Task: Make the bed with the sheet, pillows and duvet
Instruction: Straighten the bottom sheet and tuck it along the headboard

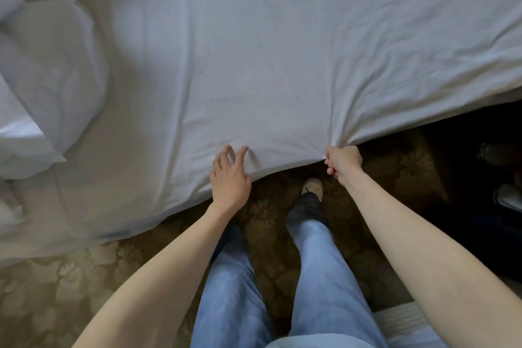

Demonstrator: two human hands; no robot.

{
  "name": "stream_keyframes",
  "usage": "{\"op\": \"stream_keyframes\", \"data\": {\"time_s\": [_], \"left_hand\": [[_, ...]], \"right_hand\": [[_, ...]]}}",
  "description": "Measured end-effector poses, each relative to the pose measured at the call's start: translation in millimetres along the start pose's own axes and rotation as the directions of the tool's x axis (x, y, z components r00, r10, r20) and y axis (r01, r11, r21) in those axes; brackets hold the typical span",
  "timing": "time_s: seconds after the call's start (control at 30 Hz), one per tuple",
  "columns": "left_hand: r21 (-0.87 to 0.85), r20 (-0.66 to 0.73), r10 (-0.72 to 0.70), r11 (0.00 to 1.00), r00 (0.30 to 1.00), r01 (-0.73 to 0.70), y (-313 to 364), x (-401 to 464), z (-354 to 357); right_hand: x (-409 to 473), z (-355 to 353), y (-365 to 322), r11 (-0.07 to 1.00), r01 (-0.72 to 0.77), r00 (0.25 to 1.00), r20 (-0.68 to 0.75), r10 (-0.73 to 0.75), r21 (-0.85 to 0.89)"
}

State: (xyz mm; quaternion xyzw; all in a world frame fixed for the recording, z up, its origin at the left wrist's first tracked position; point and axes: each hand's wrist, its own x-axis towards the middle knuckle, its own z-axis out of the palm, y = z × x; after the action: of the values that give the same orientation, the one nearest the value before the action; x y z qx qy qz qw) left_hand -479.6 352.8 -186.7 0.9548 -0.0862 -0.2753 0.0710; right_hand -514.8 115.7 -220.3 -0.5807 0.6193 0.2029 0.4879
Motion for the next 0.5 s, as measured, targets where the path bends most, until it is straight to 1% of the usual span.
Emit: {"op": "stream_keyframes", "data": {"time_s": [0.07, 0.1, 0.2, 0.23, 0.3, 0.37, 0.5], "left_hand": [[0.035, 0.041, 0.018, 0.999, 0.999, -0.020, -0.5, -3.3, -1.2], [0.016, 0.054, 0.011, 1.000, 0.999, -0.012, -0.4, -3.8, -4.4], [-0.169, 0.057, -0.080, 0.982, 0.995, 0.089, 6.6, -3.3, -26.0], [-0.239, 0.035, -0.121, 0.963, 0.992, 0.125, 11.0, -3.6, -35.7], [-0.345, -0.028, -0.189, 0.923, 0.982, 0.168, 21.3, -5.6, -55.9], [-0.448, -0.065, -0.234, 0.876, 0.970, 0.181, 33.5, -9.2, -75.4], [-0.641, -0.053, -0.270, 0.747, 0.961, 0.175, 65.5, -18.0, -118.4]], "right_hand": [[-1.6, 2.2, -2.4, 0.999, 0.022, 1.000, -0.019, -0.023, -0.029], [-4.0, 2.9, -4.0, 0.999, 0.022, 1.000, -0.006, -0.022, -0.030], [-16.5, -4.9, -8.7, 1.000, -0.007, 0.997, 0.078, 0.009, -0.030], [-21.0, -12.7, -9.7, 0.999, 0.023, 0.995, 0.098, -0.019, -0.043], [-29.6, -35.7, -15.9, 0.979, 0.180, 0.979, 0.118, -0.168, -0.098], [-40.6, -64.8, -29.2, 0.934, 0.323, 0.944, 0.128, -0.306, -0.155], [-67.2, -115.0, -69.7, 0.874, 0.452, 0.891, 0.142, -0.431, -0.179]]}}
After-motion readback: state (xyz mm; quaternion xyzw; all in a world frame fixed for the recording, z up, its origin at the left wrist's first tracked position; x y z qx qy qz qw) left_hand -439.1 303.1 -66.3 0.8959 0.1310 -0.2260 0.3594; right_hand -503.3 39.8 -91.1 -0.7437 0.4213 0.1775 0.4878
